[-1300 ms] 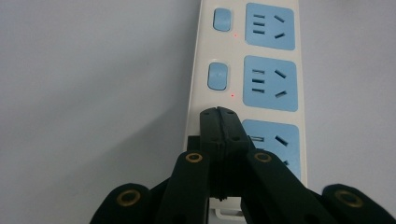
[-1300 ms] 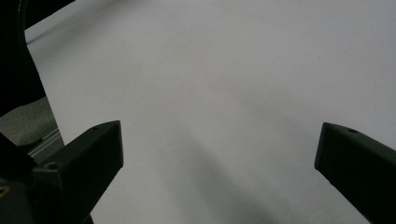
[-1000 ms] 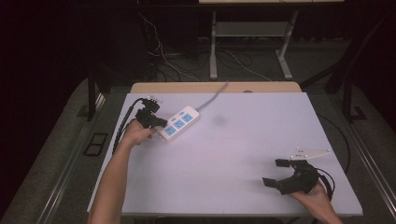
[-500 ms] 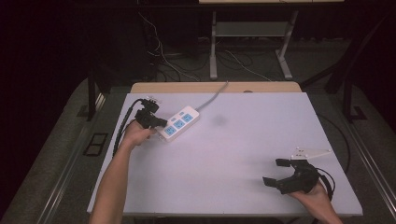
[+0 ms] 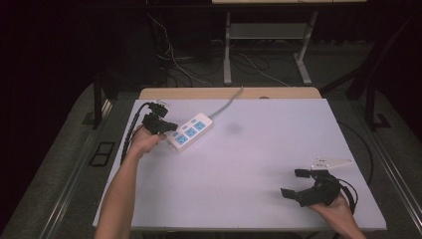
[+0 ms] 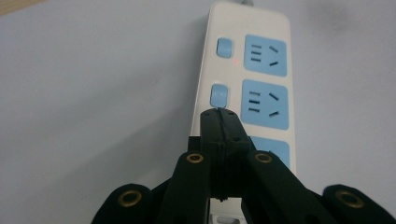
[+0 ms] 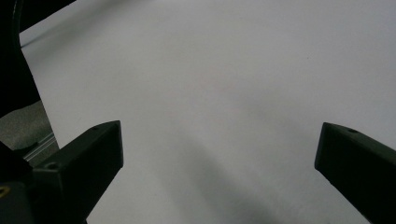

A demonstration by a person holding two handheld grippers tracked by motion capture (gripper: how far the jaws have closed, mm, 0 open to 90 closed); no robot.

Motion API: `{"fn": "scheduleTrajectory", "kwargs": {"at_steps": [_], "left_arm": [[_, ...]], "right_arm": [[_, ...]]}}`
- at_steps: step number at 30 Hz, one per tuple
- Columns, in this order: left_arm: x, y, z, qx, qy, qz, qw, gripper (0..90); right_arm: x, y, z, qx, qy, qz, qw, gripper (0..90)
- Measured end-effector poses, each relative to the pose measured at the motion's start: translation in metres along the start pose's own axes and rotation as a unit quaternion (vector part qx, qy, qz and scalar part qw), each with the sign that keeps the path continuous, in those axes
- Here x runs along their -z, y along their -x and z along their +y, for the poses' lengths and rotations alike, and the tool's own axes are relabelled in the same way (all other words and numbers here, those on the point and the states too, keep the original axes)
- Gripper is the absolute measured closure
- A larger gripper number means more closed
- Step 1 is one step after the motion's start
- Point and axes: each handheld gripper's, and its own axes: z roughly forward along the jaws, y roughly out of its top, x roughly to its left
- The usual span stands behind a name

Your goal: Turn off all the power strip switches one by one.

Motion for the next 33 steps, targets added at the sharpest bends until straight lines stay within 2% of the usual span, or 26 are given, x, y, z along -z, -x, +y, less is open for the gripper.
{"fn": "scheduleTrajectory", "kwargs": {"at_steps": [6,21,29,33], "left_arm": [[0.006,0.003,0.011,-0.011,0.011,-0.001,0.9999,89.7],[0.011,0.014,0.043,-0.044,0.013,0.003,0.999,89.7],[0.004,0.015,0.05,-0.038,0.023,0.003,0.999,89.6],[-0.005,0.014,0.049,-0.037,0.015,0.007,0.9992,89.6]], "right_arm": [[0.0,0.0,0.0,0.0,0.0,-0.001,1.0,0.8],[0.001,0.0,0.0,-0.002,0.003,0.0,1.0,0.9],[0.001,0.0,0.0,-0.002,0.002,0.001,1.0,0.8],[0.002,0.0,0.0,-0.002,0.002,0.001,1.0,0.8]]}}
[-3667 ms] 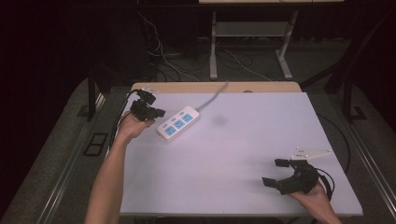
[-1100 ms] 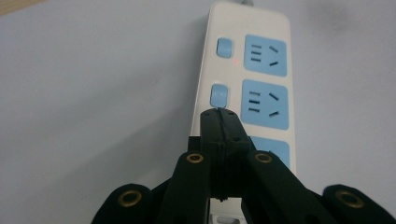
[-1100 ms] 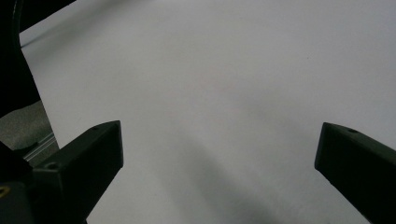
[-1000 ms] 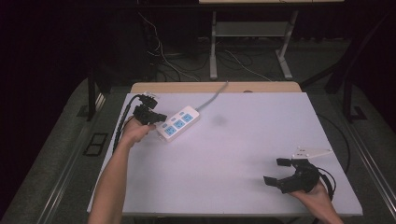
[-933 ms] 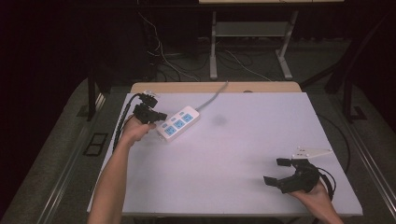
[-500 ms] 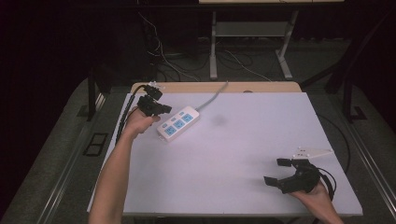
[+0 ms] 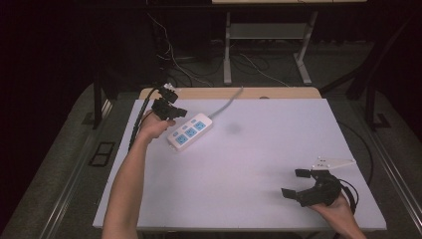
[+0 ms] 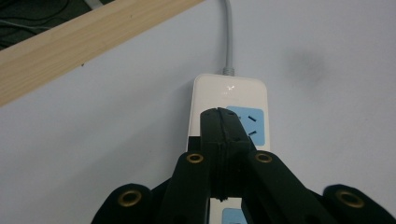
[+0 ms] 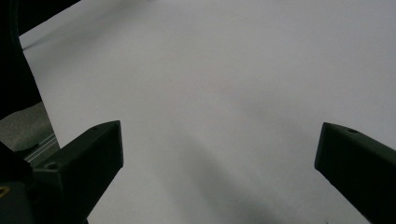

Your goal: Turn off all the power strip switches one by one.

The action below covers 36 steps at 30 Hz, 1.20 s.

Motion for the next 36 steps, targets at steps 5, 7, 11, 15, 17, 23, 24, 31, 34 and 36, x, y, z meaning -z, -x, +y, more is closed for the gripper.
{"fn": "scheduleTrajectory", "kwargs": {"at_steps": [5,7,11,15,17,23,24,31,34,36], "left_arm": [[-0.008,-0.001,-0.001,0.003,-0.005,-0.002,1.0,89.6],[-0.011,-0.001,-0.002,0.007,-0.007,-0.002,0.9999,89.6],[-0.016,0.0,-0.003,0.002,-0.02,0.0,0.9998,89.6],[-0.02,0.001,-0.005,-0.002,-0.029,0.001,0.9996,89.6],[-0.022,0.001,-0.006,-0.006,-0.036,0.004,0.9993,89.6],[-0.027,-0.002,-0.009,-0.007,-0.054,0.011,0.9984,89.6],[-0.028,-0.002,-0.01,-0.008,-0.056,0.011,0.9983,89.6],[-0.032,-0.003,-0.012,-0.006,-0.063,0.008,0.998,89.6],[-0.033,-0.002,-0.013,-0.006,-0.068,0.009,0.9976,89.6],[-0.033,-0.002,-0.014,-0.003,-0.065,0.005,0.9979,89.6]], "right_arm": [[-0.001,0.0,0.0,0.001,0.0,0.0,1.0,0.8],[-0.001,0.0,0.0,0.002,-0.001,0.001,1.0,0.8],[-0.001,0.0,0.0,0.002,-0.002,0.001,1.0,0.8],[-0.001,0.0,0.0,0.003,-0.002,0.001,1.0,0.8],[-0.001,0.0,0.0,0.003,-0.003,0.001,1.0,0.8],[-0.001,0.0,0.0,0.003,-0.003,0.001,1.0,0.8],[-0.001,0.001,0.0,0.003,-0.003,0.002,1.0,0.8],[-0.001,0.001,0.0,0.003,-0.005,0.001,1.0,0.9],[-0.001,0.0,0.0,0.004,-0.005,0.001,1.0,0.8],[-0.001,0.0,0.0,0.004,-0.005,0.001,1.0,0.8]]}}
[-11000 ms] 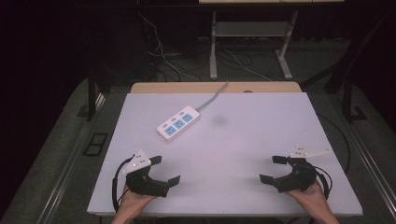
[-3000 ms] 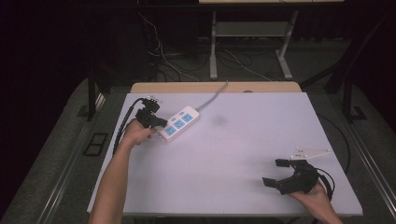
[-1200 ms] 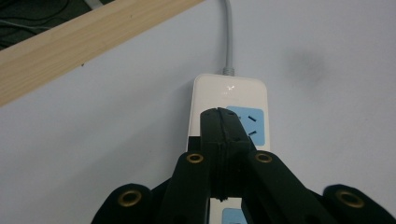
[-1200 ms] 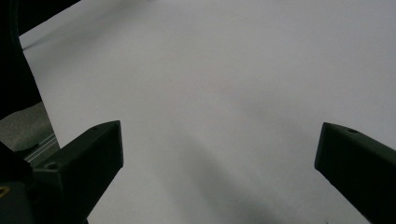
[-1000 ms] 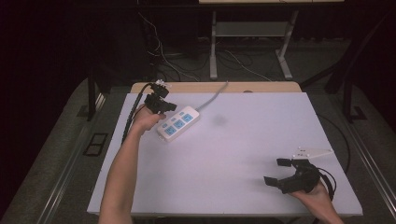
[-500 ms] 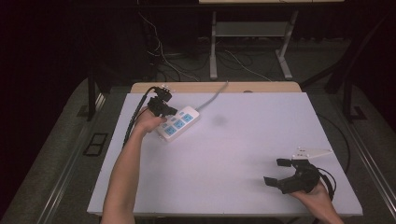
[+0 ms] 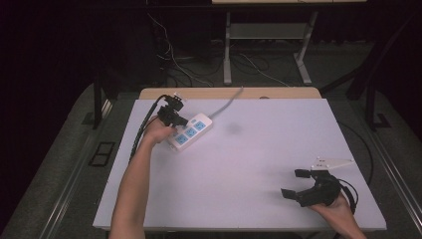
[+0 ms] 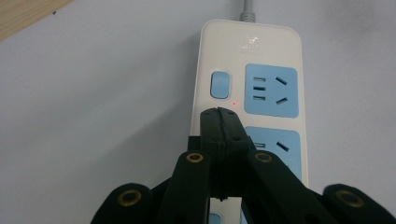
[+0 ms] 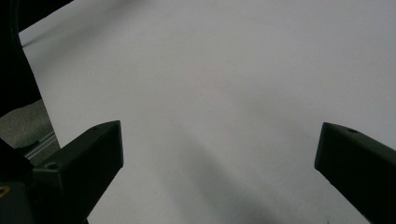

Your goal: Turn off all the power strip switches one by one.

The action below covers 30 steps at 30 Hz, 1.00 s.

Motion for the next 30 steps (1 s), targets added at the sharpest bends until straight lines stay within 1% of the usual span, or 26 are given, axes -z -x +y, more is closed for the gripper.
{"fn": "scheduleTrajectory", "kwargs": {"at_steps": [2,4,5,9,12,14,16,18,20,21,23,26,30], "left_arm": [[-0.001,-0.001,-0.003,0.004,0.003,-0.001,1.0,89.6],[-0.003,-0.001,-0.006,0.005,-0.002,-0.002,1.0,89.6],[-0.003,-0.002,-0.007,0.01,0.003,-0.004,0.9999,89.6],[-0.002,-0.004,-0.01,0.014,0.007,-0.006,0.9999,89.6],[-0.002,-0.006,-0.012,0.026,0.016,-0.013,0.9994,89.7],[-0.002,-0.009,-0.016,0.038,0.026,-0.025,0.9986,89.7],[-0.001,-0.01,-0.019,0.043,0.033,-0.028,0.9981,89.7],[-0.001,-0.01,-0.02,0.041,0.034,-0.029,0.9981,89.8],[-0.001,-0.009,-0.02,0.04,0.031,-0.031,0.9983,89.8],[-0.001,-0.008,-0.019,0.035,0.024,-0.031,0.9986,89.8],[-0.001,-0.007,-0.019,0.031,0.021,-0.028,0.9989,89.9],[-0.001,-0.009,-0.019,0.038,0.02,-0.033,0.9986,90.0],[-0.001,-0.006,-0.016,0.032,0.011,-0.02,0.9992,90.0]], "right_arm": [[0.0,0.0,0.0,0.0,0.0,0.0,1.0,0.8],[0.0,0.0,0.0,-0.001,0.001,0.0,1.0,0.9],[0.0,0.0,0.0,-0.001,0.001,0.0,1.0,0.8],[0.0,0.0,0.0,0.0,0.001,-0.002,1.0,0.8],[0.0,0.0,0.0,0.0,0.0,-0.002,1.0,0.8],[0.0,0.0,0.0,0.0,0.0,-0.002,1.0,0.9],[0.0,0.0,0.0,0.0,0.0,-0.002,1.0,0.9],[-0.001,0.0,0.0,0.002,-0.001,-0.003,1.0,0.9],[-0.001,0.0,0.0,0.003,-0.002,-0.003,1.0,0.8],[-0.002,0.0,0.0,0.003,-0.001,-0.003,1.0,0.8],[-0.002,-0.001,0.0,0.004,-0.001,-0.003,1.0,0.9],[-0.001,-0.002,0.0,0.004,-0.002,-0.004,1.0,0.8],[-0.002,-0.002,0.0,0.006,-0.004,-0.003,1.0,0.8]]}}
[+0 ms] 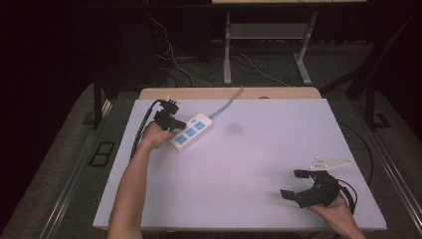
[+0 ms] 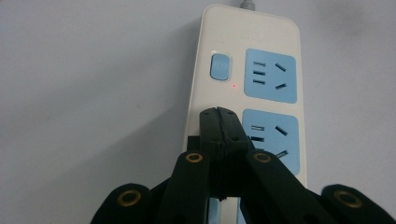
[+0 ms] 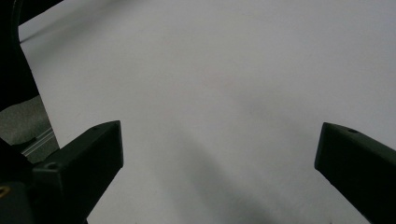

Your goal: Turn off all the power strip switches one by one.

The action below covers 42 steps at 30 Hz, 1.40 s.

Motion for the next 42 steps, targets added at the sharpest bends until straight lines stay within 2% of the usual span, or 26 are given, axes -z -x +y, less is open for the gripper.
{"fn": "scheduleTrajectory", "kwargs": {"at_steps": [3,6,14,20,24,26,28,31,42], "left_arm": [[-0.002,0.002,0.005,-0.006,-0.014,0.01,0.9998,90.0],[-0.002,0.001,0.007,-0.004,-0.023,0.005,0.9997,90.0],[-0.001,0.001,0.005,0.0,-0.015,0.005,0.9999,89.9],[0.0,0.002,-0.001,0.008,0.006,0.009,0.9999,89.8],[0.0,0.003,-0.001,0.006,0.005,0.015,0.9999,89.8],[0.0,0.005,0.0,0.001,0.001,0.019,0.9998,89.8],[0.003,0.005,0.002,0.006,0.017,0.014,0.9997,89.8],[0.008,0.004,0.006,-0.003,0.021,0.029,0.9994,89.7],[0.014,0.01,0.028,-0.019,0.031,0.025,0.999,89.7]], "right_arm": [[0.0,0.0,0.0,0.0,0.0,0.0,1.0,0.8],[0.0,-0.001,0.0,0.0,-0.001,0.0,1.0,0.8],[0.0,0.001,0.0,0.001,0.0,0.0,1.0,0.8],[0.001,0.001,0.0,-0.002,0.003,-0.002,1.0,0.8],[0.001,0.001,0.0,-0.002,0.003,-0.002,1.0,0.8],[0.001,0.001,0.0,-0.003,0.003,-0.002,1.0,0.8],[0.001,0.002,0.0,-0.003,0.003,-0.002,1.0,0.8],[0.002,0.002,0.0,-0.004,0.004,-0.002,1.0,0.8],[0.003,0.003,0.0,-0.004,0.004,-0.003,1.0,0.8]]}}
